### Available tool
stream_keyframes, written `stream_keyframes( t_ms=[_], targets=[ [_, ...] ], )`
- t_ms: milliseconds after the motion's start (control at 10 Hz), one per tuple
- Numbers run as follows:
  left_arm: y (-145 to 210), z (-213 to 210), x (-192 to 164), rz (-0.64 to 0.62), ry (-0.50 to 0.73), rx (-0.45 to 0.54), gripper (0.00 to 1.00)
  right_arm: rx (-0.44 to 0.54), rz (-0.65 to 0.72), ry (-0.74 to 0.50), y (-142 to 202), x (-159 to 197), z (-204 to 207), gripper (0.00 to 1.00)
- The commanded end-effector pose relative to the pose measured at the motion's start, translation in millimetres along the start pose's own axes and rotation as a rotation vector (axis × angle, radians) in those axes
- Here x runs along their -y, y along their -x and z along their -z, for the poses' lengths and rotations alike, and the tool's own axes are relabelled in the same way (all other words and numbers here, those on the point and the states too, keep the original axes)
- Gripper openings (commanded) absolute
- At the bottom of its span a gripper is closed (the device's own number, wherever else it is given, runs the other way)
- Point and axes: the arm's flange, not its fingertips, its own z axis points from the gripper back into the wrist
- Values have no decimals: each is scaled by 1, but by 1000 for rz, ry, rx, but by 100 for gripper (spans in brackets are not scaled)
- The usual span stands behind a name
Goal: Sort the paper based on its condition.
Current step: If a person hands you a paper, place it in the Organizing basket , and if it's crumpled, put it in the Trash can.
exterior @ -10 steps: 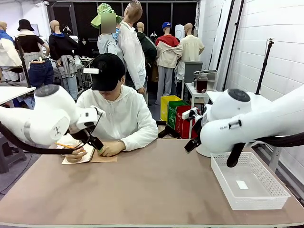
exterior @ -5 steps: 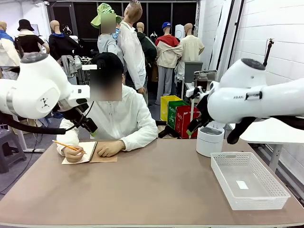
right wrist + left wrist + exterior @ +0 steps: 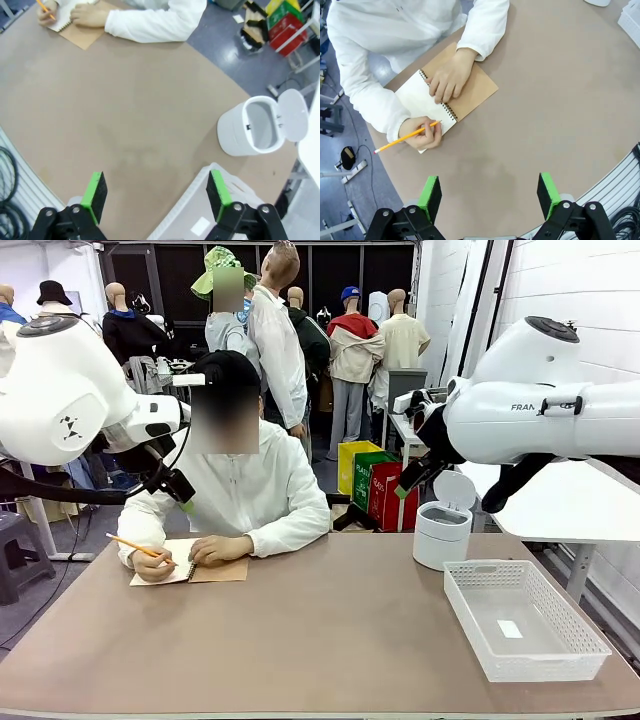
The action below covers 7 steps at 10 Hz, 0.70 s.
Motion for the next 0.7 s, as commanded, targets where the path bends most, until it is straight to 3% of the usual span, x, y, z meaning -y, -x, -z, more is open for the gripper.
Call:
stream_keyframes(
  t_ms=[0, 300, 600],
  targets=[
    [4, -11, 1, 10, 34, 16, 100, 43, -25, -34, 2, 0, -1, 100],
    [9, -20, 0, 10, 59, 33, 100, 80, -43, -65, -1, -2, -8, 100],
    [8, -19, -3, -3, 62, 29, 100, 119, -59, -206, 0, -2, -4, 100]
  ],
)
